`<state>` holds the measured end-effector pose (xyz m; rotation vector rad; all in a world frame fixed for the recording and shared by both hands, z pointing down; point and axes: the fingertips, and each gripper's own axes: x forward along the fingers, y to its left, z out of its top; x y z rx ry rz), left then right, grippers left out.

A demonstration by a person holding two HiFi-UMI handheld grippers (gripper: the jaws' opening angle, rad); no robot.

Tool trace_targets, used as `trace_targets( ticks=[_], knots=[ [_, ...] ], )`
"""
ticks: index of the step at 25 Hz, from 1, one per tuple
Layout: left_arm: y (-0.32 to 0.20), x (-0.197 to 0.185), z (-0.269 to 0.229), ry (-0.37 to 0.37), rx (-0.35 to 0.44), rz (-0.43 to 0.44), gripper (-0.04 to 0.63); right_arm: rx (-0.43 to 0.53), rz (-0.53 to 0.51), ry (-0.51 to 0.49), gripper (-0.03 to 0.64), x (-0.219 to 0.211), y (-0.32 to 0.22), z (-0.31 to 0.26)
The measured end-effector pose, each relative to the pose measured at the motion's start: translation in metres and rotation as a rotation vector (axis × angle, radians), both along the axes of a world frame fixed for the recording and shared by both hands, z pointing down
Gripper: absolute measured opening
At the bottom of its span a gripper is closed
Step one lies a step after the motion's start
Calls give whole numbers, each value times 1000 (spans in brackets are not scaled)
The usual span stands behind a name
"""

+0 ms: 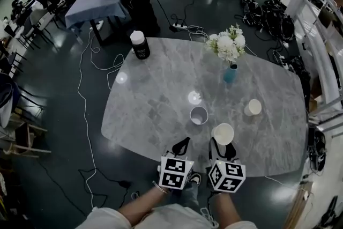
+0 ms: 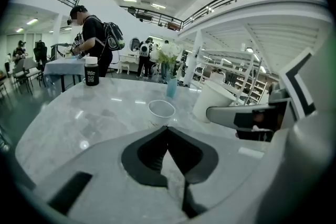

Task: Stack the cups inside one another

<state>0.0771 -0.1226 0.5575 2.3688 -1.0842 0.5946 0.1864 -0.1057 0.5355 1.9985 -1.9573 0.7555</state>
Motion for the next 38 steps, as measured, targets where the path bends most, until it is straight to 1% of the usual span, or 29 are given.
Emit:
trace_targets(
  ticks=[11, 19, 24, 30, 35, 38],
  knots=[
    [-40, -31, -19, 11, 33, -82, -6, 27, -85, -1, 209, -31, -52, -18],
    [-61, -52, -5, 0, 11, -122, -6, -9, -137, 1, 209, -53, -81, -1],
    [-67, -62, 7, -7, -17, -130, -6, -42, -143, 8, 209, -61, -87, 12],
    [-71, -62, 15, -8, -37, -123, -6, -73, -143, 20, 209, -62, -89, 23],
    [-73, -62, 20, -3, -47, -122, -6, -75, -141, 20, 209, -62, -91, 29],
    [-73, -63, 22, -5, -50, -124, -6, -78, -135, 1, 209, -62, -93, 33]
  ],
)
